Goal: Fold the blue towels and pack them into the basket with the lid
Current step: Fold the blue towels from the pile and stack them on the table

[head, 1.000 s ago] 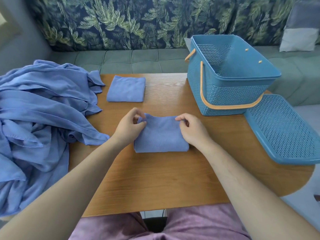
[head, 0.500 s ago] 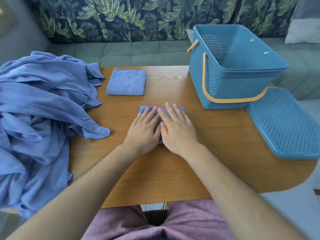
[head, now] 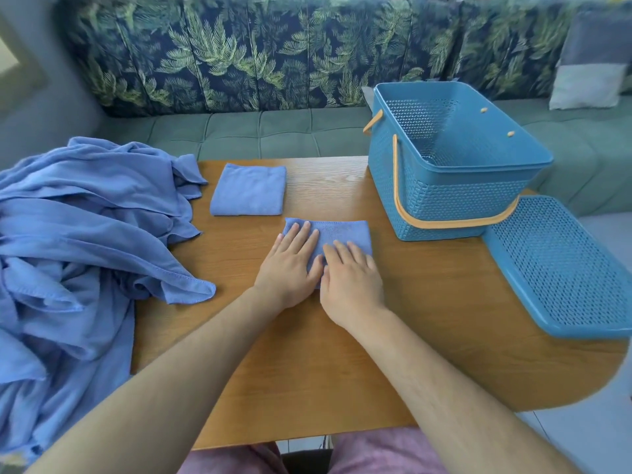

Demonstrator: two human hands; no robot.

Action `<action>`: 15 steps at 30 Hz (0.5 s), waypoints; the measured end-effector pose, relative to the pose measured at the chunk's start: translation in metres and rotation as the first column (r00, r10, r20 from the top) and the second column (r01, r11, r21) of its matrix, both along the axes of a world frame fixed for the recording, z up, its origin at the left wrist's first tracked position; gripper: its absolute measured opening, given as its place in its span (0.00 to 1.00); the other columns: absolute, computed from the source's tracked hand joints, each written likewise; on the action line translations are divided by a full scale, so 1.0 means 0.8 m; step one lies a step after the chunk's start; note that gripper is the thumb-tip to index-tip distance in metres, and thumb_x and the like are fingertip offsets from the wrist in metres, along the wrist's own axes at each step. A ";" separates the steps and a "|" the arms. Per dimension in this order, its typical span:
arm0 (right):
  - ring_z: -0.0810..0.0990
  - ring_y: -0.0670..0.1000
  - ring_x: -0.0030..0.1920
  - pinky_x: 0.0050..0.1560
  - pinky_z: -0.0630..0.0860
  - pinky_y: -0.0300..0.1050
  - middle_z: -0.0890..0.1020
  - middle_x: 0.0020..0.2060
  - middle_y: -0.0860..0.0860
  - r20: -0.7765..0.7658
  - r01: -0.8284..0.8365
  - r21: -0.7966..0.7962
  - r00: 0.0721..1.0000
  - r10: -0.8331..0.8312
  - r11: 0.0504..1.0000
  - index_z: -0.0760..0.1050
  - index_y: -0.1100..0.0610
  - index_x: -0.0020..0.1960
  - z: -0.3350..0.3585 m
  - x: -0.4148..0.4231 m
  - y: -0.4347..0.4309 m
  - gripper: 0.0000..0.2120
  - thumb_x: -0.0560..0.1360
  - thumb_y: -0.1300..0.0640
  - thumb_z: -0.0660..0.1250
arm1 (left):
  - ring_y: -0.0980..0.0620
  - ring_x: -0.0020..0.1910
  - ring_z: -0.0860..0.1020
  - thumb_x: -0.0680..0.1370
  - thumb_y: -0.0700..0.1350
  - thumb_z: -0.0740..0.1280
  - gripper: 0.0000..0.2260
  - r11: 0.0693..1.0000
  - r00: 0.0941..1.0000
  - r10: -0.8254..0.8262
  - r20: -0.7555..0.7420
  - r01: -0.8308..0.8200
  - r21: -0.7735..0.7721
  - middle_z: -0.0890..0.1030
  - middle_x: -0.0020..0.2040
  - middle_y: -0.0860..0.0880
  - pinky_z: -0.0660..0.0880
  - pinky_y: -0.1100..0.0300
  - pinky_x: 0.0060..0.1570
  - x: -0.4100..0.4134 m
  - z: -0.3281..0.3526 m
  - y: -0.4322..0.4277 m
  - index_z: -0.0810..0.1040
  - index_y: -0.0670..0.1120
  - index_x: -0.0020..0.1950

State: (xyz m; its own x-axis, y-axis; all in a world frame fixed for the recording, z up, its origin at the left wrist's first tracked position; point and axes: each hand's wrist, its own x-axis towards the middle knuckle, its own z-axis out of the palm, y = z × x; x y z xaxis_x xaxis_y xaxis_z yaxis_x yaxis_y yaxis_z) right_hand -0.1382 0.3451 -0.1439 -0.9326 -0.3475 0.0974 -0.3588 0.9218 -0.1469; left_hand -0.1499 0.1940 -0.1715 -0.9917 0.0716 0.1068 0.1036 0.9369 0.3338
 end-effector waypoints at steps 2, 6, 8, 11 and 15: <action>0.51 0.55 0.81 0.80 0.51 0.52 0.57 0.81 0.52 0.112 0.027 -0.011 0.993 -0.025 1.000 0.56 0.54 0.81 -0.002 -0.019 -0.005 0.25 0.85 0.51 0.49 | 0.51 0.81 0.46 0.77 0.64 0.38 0.36 1.000 1.000 -0.012 0.014 0.012 -0.017 0.51 0.82 0.50 0.42 0.53 0.78 -0.026 0.001 0.003 0.55 0.49 0.82; 0.44 0.52 0.82 0.80 0.44 0.52 0.50 0.82 0.49 0.128 0.051 -0.020 0.991 -0.048 0.999 0.51 0.51 0.82 -0.013 -0.076 -0.004 0.26 0.85 0.49 0.44 | 0.50 0.81 0.45 0.76 0.64 0.35 0.38 0.999 0.999 -0.010 0.031 0.012 -0.046 0.50 0.83 0.49 0.41 0.52 0.78 -0.077 0.004 0.002 0.53 0.48 0.82; 0.43 0.51 0.82 0.80 0.42 0.51 0.49 0.82 0.48 0.130 0.058 -0.024 0.990 -0.054 0.998 0.50 0.50 0.82 -0.017 -0.103 -0.006 0.26 0.85 0.49 0.44 | 0.49 0.81 0.45 0.78 0.62 0.36 0.36 0.998 0.999 -0.004 0.034 0.006 -0.058 0.50 0.83 0.48 0.41 0.52 0.79 -0.103 0.004 -0.001 0.53 0.47 0.82; 0.41 0.50 0.81 0.80 0.40 0.51 0.47 0.82 0.47 0.152 0.061 -0.026 0.987 -0.057 0.998 0.49 0.49 0.83 -0.017 -0.140 -0.012 0.26 0.85 0.49 0.43 | 0.49 0.81 0.45 0.79 0.62 0.38 0.35 0.997 0.999 0.007 0.041 -0.004 -0.073 0.49 0.83 0.48 0.42 0.51 0.79 -0.140 0.004 -0.004 0.53 0.47 0.82; 0.40 0.49 0.81 0.80 0.39 0.51 0.46 0.82 0.47 0.166 0.071 -0.022 0.984 -0.066 0.997 0.48 0.49 0.83 -0.016 -0.182 -0.019 0.26 0.85 0.49 0.41 | 0.49 0.81 0.44 0.85 0.55 0.46 0.27 0.994 0.998 0.013 0.060 -0.007 -0.108 0.47 0.83 0.47 0.41 0.51 0.79 -0.184 0.006 -0.005 0.51 0.46 0.82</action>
State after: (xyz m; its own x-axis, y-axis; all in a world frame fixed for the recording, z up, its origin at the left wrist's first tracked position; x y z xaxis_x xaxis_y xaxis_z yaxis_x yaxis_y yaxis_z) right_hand -0.2839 0.3302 -0.1570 -0.9583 -0.2812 -0.0515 -0.2632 0.9381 -0.2250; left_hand -0.2968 0.1898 -0.1667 -0.9969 0.0694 0.0384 0.0765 0.9686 0.2366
